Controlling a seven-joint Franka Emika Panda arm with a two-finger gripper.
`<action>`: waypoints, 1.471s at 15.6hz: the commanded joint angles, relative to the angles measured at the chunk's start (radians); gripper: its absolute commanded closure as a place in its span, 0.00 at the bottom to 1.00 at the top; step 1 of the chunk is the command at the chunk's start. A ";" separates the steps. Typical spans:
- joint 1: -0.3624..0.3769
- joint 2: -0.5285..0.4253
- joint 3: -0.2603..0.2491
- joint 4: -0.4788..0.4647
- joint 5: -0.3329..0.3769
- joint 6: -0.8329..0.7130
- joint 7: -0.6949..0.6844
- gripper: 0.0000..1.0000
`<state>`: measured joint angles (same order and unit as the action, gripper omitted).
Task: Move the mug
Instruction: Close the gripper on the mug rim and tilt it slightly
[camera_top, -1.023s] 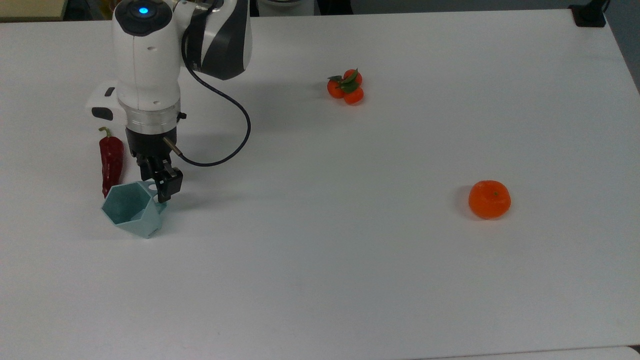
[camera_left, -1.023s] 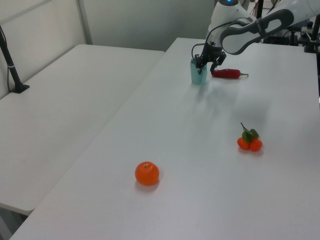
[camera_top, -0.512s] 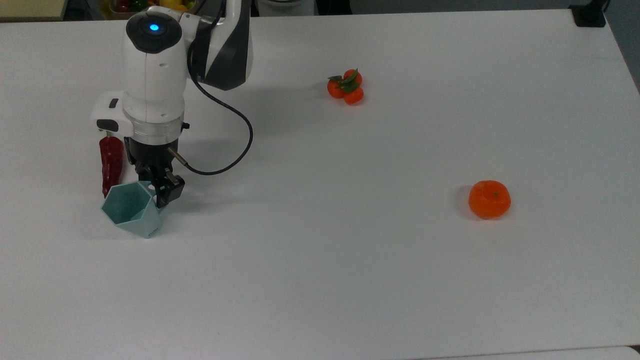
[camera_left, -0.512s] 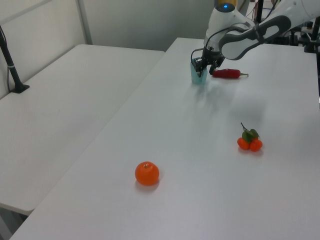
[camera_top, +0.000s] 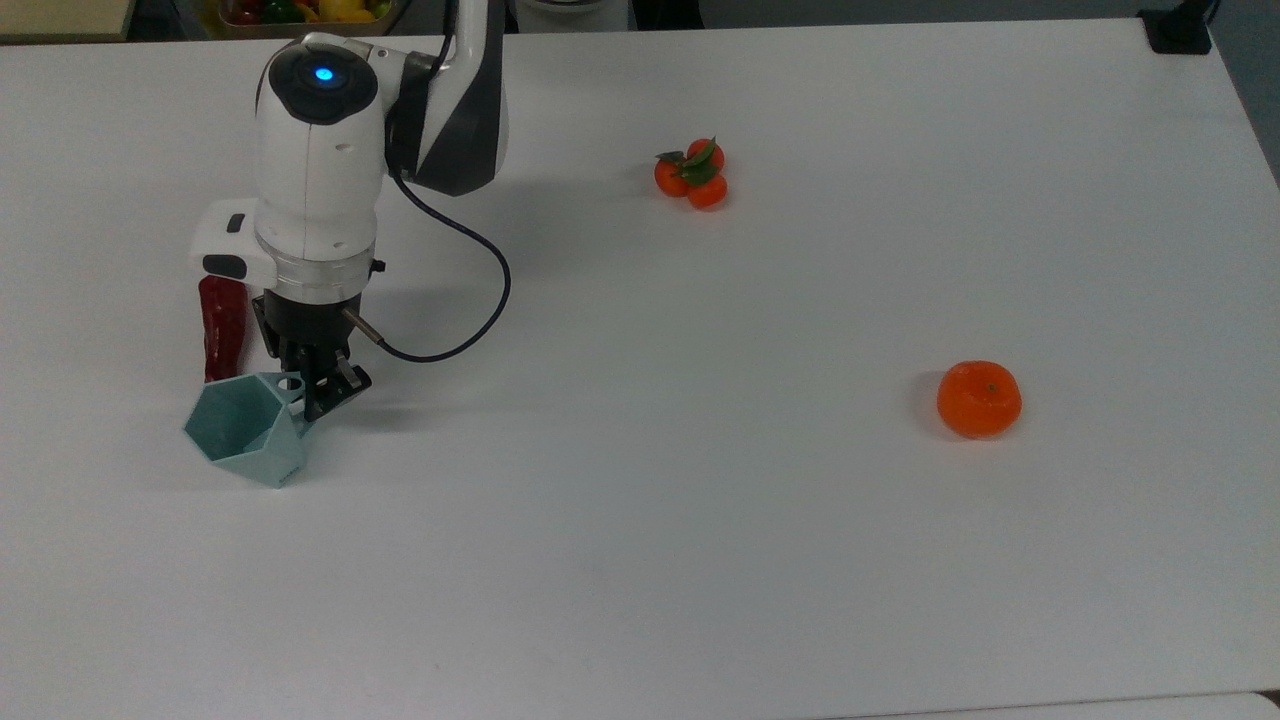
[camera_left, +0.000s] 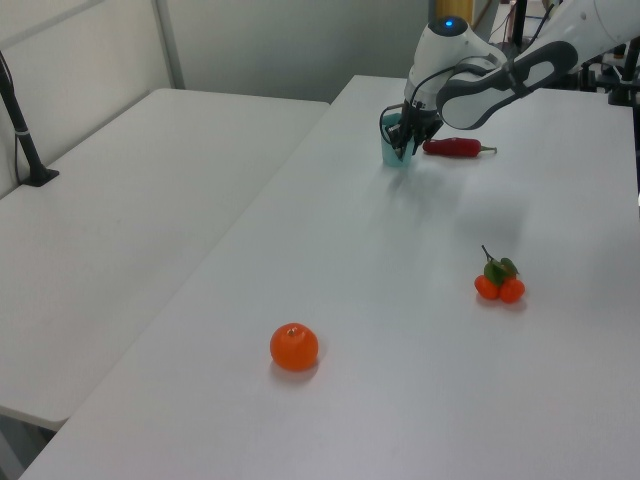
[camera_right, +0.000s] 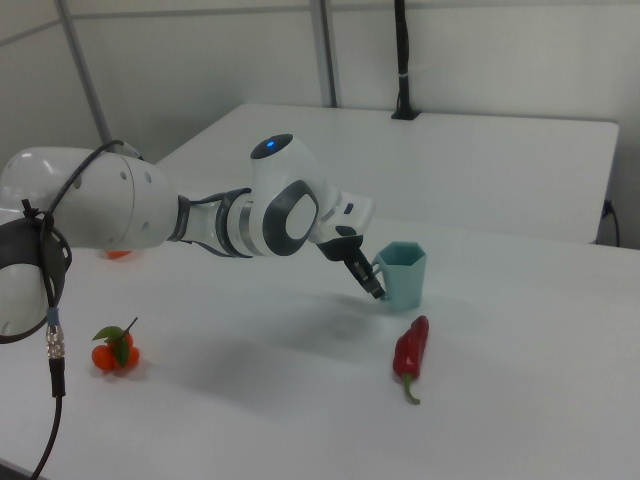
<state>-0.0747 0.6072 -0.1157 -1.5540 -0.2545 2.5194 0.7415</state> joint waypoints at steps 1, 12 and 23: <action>0.006 0.000 -0.007 0.003 -0.022 0.015 0.022 0.76; 0.006 -0.006 -0.007 0.003 -0.025 0.015 0.016 1.00; 0.006 -0.043 -0.002 -0.005 -0.025 0.012 0.007 1.00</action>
<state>-0.0748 0.6051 -0.1157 -1.5399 -0.2553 2.5195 0.7415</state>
